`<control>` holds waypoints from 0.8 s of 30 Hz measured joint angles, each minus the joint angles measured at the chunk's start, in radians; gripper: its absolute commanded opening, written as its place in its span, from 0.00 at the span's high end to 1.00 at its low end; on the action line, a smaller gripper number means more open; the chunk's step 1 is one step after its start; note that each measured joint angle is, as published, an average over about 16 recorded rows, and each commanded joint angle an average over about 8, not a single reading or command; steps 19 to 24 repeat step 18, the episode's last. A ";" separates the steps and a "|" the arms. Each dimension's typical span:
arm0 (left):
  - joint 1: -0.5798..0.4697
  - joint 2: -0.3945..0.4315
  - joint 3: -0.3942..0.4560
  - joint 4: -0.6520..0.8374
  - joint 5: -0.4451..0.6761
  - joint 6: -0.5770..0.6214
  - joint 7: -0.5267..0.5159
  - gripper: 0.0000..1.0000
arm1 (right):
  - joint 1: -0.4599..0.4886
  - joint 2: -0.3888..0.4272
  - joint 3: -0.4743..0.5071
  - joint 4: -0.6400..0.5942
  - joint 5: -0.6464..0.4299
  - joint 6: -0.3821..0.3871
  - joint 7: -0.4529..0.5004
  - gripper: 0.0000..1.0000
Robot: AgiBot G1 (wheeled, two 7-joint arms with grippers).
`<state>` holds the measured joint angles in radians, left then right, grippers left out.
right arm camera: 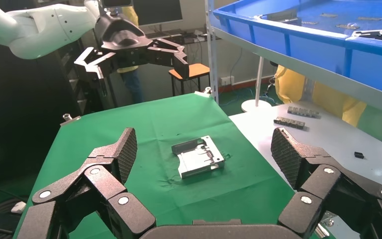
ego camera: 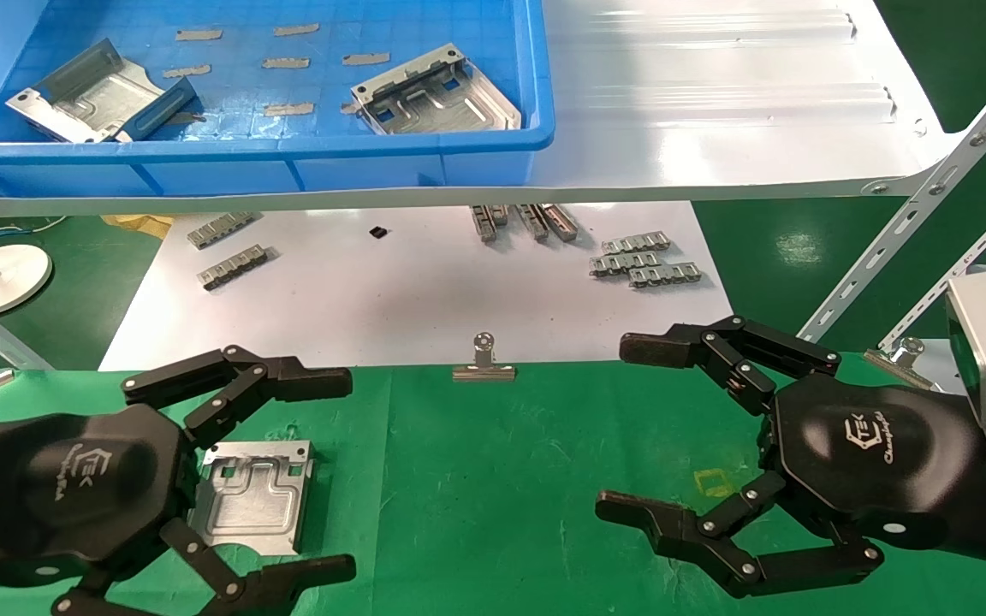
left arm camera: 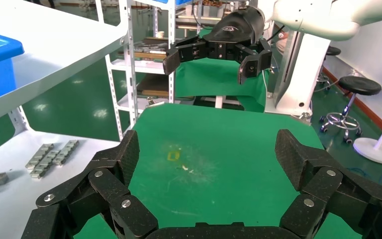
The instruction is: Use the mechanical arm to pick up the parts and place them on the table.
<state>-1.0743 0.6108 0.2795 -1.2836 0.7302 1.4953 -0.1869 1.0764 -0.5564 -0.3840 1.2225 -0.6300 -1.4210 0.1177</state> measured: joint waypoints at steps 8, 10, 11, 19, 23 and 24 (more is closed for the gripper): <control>-0.001 0.000 0.001 0.002 0.001 0.000 0.001 0.00 | 0.000 0.000 0.000 0.000 0.000 0.000 0.000 0.00; -0.001 0.001 0.001 0.002 0.001 0.000 0.001 0.00 | 0.000 0.000 0.000 0.000 0.000 0.000 0.000 0.00; -0.001 0.001 0.001 0.002 0.001 0.000 0.001 0.00 | 0.000 0.000 0.000 0.000 0.000 0.000 0.000 0.00; -0.001 0.001 0.001 0.002 0.001 0.001 0.001 0.00 | 0.000 0.000 0.000 0.000 0.000 0.000 0.000 0.00; -0.001 0.001 0.001 0.002 0.001 0.001 0.001 0.00 | 0.000 0.000 0.000 0.000 0.000 0.000 0.000 0.00; -0.001 0.001 0.001 0.002 0.001 0.001 0.001 0.00 | 0.000 0.000 0.000 0.000 0.000 0.000 0.000 0.00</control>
